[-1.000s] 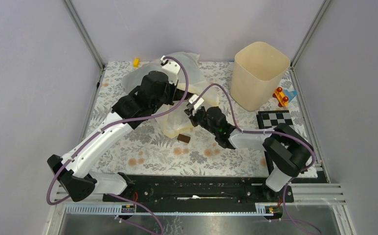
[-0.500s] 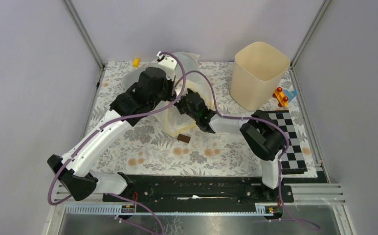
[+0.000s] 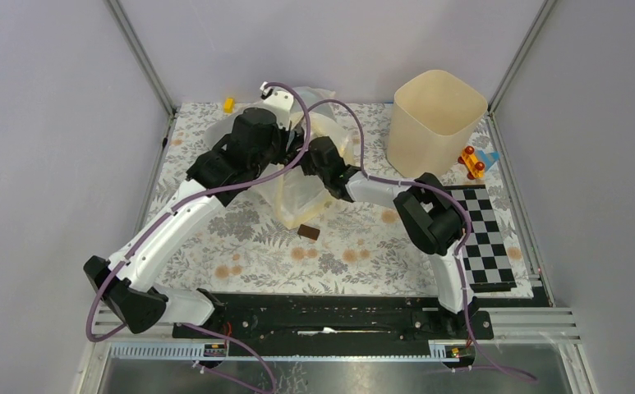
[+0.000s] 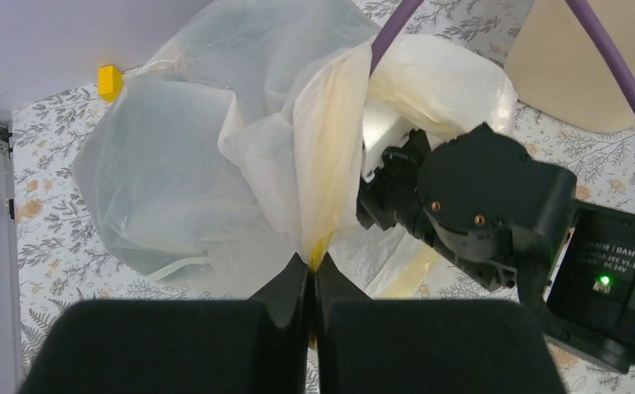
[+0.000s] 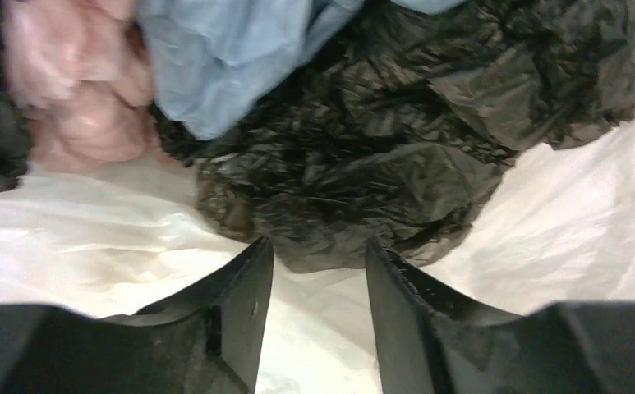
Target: Put the trash bags into the trash bin
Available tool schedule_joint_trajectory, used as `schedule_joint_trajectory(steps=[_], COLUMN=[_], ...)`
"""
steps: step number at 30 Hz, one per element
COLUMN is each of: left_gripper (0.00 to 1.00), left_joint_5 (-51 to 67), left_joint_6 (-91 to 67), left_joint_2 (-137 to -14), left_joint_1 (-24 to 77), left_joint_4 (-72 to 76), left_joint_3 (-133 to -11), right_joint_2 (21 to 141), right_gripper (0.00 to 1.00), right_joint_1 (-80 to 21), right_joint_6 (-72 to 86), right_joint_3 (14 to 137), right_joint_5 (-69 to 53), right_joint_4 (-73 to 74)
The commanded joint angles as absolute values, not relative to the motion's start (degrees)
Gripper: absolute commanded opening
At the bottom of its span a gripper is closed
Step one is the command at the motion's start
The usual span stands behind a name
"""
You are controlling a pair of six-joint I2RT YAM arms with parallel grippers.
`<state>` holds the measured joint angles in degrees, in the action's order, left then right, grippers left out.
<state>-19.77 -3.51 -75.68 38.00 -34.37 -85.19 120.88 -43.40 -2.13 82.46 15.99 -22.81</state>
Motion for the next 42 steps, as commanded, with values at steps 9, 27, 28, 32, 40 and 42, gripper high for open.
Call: schedule_joint_trajectory(steps=[9,27,28,32,40,42], left_gripper=[0.00,0.00,0.00,0.00,0.00,0.00], left_joint_5=[-19.0,-17.7,-17.7,-16.8,-14.6,-14.5], left_joint_6=[-1.9,-2.1,-1.9,-1.8,-1.6,-1.6], left_joint_2=[-77.0,-77.5,-77.8,-78.8,-80.3,-80.5], left_joint_1=[36.3,34.5,34.4,33.7,32.9,32.3], left_joint_4=[-26.2,-21.5,-21.2,-20.5,-18.8,-18.5], left_joint_3=[-83.9,-76.5,-76.1,-74.7,-71.8,-71.4], right_joint_2=[128.1,105.6,104.0,99.4,98.0,96.9], right_gripper=[0.66,0.00,0.00,0.00,0.00,0.00], right_joint_1=[-41.0,-41.4,-41.7,-42.1,-42.0,-42.1], right_joint_6=[3.6,4.5,4.5,5.6,9.7,11.3], right_joint_3=[95.1,73.4,72.1,68.8,69.0,69.1], right_joint_5=[15.6,4.5,4.2,2.3,-2.7,-6.2], right_joint_4=[-14.4,-21.9,-22.2,-23.5,-23.6,-23.3])
